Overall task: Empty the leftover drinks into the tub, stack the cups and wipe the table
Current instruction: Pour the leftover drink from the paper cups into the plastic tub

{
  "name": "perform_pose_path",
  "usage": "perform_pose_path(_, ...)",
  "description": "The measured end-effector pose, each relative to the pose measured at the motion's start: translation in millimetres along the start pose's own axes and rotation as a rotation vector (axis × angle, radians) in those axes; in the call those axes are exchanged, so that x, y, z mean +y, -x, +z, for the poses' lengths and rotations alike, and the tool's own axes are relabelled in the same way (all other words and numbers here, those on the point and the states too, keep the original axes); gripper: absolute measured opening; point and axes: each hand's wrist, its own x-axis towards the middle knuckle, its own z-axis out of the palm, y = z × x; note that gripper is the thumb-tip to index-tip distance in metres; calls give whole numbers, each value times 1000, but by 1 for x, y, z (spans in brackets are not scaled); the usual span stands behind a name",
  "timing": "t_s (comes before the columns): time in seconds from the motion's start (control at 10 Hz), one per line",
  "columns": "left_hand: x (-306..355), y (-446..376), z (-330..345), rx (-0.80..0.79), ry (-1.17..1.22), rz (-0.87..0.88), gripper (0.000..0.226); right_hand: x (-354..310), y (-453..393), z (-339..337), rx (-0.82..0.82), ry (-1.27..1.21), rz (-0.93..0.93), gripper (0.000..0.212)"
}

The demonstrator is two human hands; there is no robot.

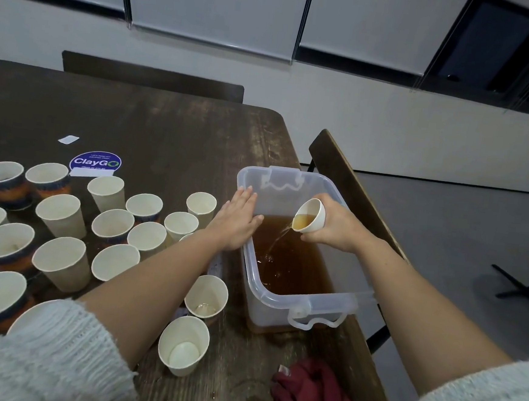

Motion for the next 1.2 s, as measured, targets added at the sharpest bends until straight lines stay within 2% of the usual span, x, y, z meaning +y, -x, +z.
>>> perform_pose_path(1.0,0,-1,-1,-7,-14,3,59,-17,-9,-19,-29,89,-79,70)
perform_pose_path(1.2,-1,-2,0,-5,-16,5,59,-18,-12,-22,-28,130,-80,77)
